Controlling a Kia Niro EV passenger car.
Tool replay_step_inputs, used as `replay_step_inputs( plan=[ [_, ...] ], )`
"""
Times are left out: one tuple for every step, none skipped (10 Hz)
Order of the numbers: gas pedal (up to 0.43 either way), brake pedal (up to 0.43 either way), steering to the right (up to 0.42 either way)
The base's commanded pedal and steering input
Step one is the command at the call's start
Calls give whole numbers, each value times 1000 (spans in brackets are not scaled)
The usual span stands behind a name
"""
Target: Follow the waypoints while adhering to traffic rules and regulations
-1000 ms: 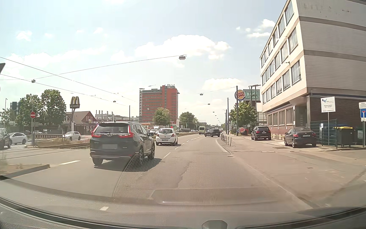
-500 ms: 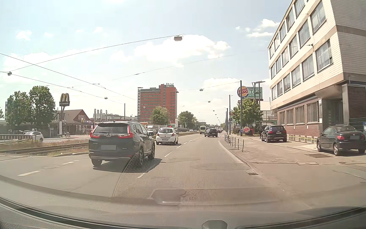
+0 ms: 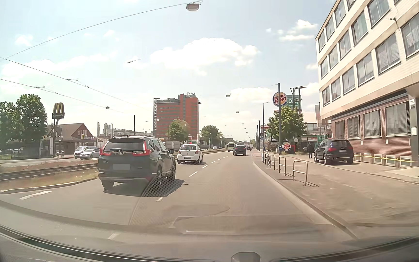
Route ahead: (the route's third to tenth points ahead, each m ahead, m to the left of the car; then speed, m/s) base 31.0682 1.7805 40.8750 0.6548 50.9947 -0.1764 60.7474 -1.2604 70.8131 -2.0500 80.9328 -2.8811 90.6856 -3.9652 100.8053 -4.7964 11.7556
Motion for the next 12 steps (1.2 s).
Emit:
replay_step_inputs(
  plan=[
    [67, 30, 11],
    [67, 30, 11],
    [67, 30, 11],
    [79, 30, 11],
    [79, 30, 10],
    [67, 30, 11],
    [67, 30, 11],
    [67, 30, 11],
    [67, 30, 11],
    [67, 30, 11],
    [67, 30, 11],
    [67, 30, 11]
  ],
)
